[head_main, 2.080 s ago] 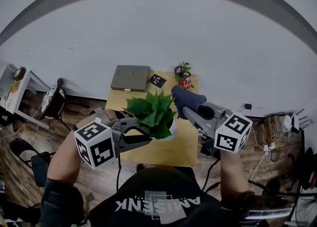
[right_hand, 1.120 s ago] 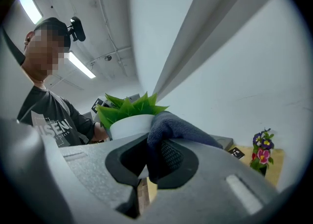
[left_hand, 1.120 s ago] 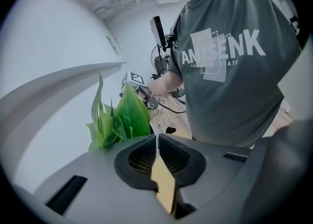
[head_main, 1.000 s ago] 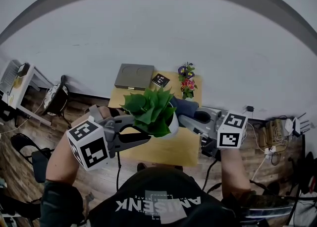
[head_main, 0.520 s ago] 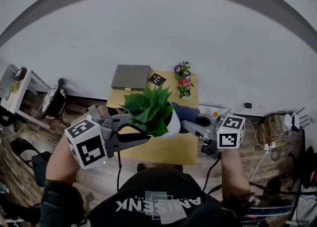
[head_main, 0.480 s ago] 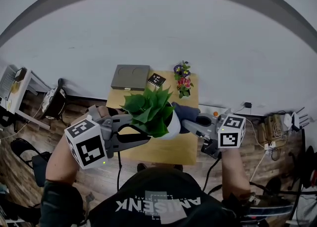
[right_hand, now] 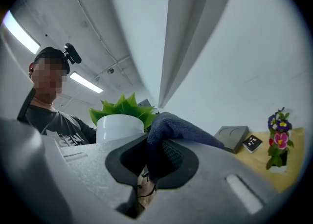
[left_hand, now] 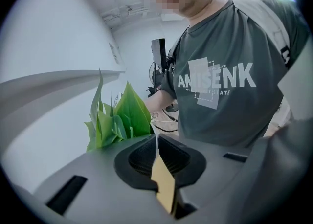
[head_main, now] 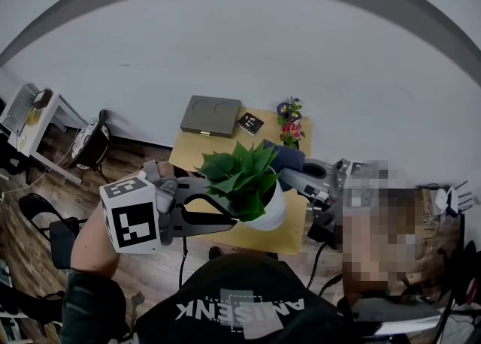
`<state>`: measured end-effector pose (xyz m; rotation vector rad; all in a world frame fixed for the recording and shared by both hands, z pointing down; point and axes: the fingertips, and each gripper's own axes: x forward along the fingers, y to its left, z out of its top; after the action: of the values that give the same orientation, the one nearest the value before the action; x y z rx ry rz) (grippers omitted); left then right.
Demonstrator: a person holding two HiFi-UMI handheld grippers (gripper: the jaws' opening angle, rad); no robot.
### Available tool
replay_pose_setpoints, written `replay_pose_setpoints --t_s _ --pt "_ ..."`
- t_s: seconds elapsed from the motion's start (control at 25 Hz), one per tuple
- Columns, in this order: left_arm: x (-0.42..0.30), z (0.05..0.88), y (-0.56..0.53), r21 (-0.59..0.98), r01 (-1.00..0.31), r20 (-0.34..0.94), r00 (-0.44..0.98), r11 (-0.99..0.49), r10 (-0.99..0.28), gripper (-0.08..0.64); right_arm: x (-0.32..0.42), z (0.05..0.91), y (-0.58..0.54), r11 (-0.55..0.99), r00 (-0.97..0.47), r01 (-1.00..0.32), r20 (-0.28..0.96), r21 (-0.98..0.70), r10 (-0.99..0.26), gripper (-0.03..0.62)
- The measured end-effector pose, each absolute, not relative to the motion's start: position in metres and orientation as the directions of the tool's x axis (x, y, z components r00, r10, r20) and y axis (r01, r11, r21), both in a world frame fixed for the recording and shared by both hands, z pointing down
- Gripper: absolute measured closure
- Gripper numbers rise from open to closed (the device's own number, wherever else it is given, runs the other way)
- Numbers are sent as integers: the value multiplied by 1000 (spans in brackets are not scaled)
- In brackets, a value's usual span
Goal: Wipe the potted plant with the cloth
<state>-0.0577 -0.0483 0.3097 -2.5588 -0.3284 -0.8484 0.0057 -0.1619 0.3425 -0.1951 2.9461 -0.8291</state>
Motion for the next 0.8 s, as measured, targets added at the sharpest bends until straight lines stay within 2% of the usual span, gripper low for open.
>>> replay_pose_setpoints --t_s 0.28,0.48,0.64,0.8 --pt "-64 307 -46 -291 286 588 806 -913 65 545 -26 346 -162 814 -994 111 -76 -570 83 565" --pt "-71 302 -46 -233 236 542 837 -943 76 545 -38 342 -151 745 -957 290 -164 -601 241 565" --pt "-72 308 -47 -216 192 557 830 -957 41 545 -36 340 -148 694 -931 365 -235 -620 280 565" --pt "-78 313 -48 -159 176 561 826 -971 58 545 -37 342 -147 684 -930 368 -242 -630 277 565"
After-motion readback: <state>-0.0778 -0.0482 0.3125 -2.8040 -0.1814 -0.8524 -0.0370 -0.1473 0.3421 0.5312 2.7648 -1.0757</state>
